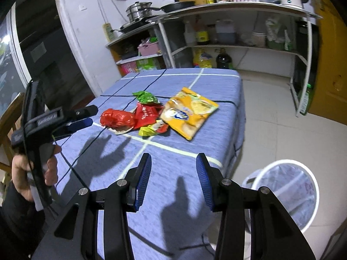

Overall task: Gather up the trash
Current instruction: 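Grasp the red plastic bag with the left gripper while the right grasps a yellow wrapper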

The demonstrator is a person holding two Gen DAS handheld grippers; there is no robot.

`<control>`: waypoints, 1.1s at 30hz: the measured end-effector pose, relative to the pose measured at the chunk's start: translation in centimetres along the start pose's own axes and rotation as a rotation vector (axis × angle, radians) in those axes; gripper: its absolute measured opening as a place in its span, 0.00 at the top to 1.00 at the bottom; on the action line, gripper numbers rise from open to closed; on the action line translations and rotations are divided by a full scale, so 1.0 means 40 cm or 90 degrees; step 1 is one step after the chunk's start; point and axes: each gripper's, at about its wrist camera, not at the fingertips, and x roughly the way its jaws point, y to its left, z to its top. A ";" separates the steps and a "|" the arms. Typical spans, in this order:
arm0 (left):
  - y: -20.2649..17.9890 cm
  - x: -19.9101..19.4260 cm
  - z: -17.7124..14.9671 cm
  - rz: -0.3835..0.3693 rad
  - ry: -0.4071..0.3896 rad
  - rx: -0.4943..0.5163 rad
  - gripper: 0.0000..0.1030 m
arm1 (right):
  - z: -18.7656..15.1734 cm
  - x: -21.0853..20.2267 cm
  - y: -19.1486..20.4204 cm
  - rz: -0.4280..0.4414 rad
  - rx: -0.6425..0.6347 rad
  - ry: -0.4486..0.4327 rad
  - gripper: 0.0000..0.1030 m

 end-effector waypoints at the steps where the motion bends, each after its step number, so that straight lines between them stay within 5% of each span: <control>1: 0.019 0.015 0.012 0.014 0.000 -0.013 0.30 | 0.006 0.012 0.010 0.004 -0.004 0.003 0.57; 11: 0.091 0.155 0.057 0.130 0.041 -0.096 0.28 | 0.058 0.131 0.072 0.025 -0.026 0.031 0.57; 17: 0.067 0.224 0.057 0.213 0.060 -0.023 0.29 | 0.062 0.179 0.079 0.028 -0.021 0.048 0.57; 24: 0.056 0.203 0.044 0.202 0.048 0.055 0.47 | 0.076 0.236 0.077 0.028 -0.011 0.081 0.57; 33: 0.077 0.088 0.031 0.125 0.014 0.059 0.48 | 0.122 0.337 0.054 0.033 0.019 0.136 0.57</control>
